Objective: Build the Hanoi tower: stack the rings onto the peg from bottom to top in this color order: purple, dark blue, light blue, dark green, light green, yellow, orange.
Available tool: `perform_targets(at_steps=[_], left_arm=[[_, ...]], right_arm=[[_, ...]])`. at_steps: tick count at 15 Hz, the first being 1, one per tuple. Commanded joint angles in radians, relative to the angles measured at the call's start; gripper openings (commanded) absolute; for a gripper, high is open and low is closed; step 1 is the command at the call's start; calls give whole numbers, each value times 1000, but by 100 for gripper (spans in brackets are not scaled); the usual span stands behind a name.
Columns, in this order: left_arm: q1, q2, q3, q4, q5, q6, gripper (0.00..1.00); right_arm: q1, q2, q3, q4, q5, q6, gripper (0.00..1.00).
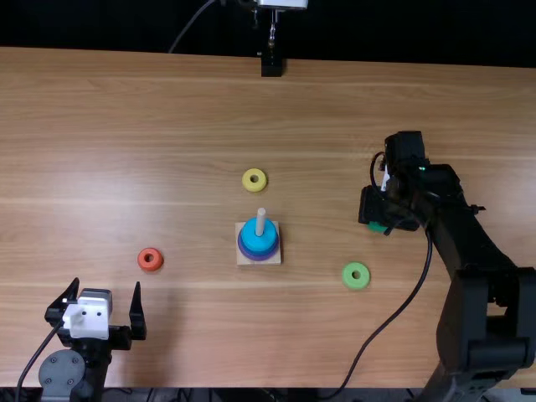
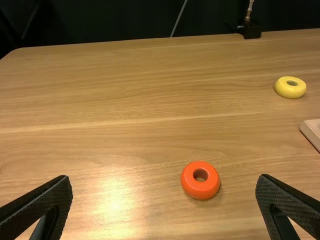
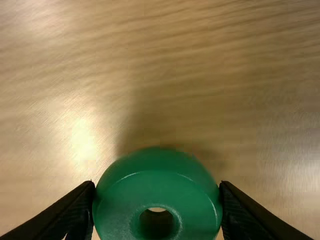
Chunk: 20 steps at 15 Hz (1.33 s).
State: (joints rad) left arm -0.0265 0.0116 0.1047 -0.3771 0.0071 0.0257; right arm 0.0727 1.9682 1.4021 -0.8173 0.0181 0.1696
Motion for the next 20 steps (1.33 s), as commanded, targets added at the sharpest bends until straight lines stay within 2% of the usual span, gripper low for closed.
perform_targets(at_steps=[1,7,9,12,20], left_arm=[[-3,-12,-105,-81,2,11,100],[-1,-12,-105,-79,2,11,100],[-3,-12,-105,-81,2,11,100],[-3,-12,-105,-79,2,11,100],[-3,-12,-105,-79,2,11,100]], right_arm=[[36,-86,57,-54,-2,-35,0],[219,-178,270,-338,-3,-35,0],[283,-178,347,-389,-5,-32,0],[383,-177,431,-417,-5,-20,0],[538,-121,558,-423,-7,-13,0]])
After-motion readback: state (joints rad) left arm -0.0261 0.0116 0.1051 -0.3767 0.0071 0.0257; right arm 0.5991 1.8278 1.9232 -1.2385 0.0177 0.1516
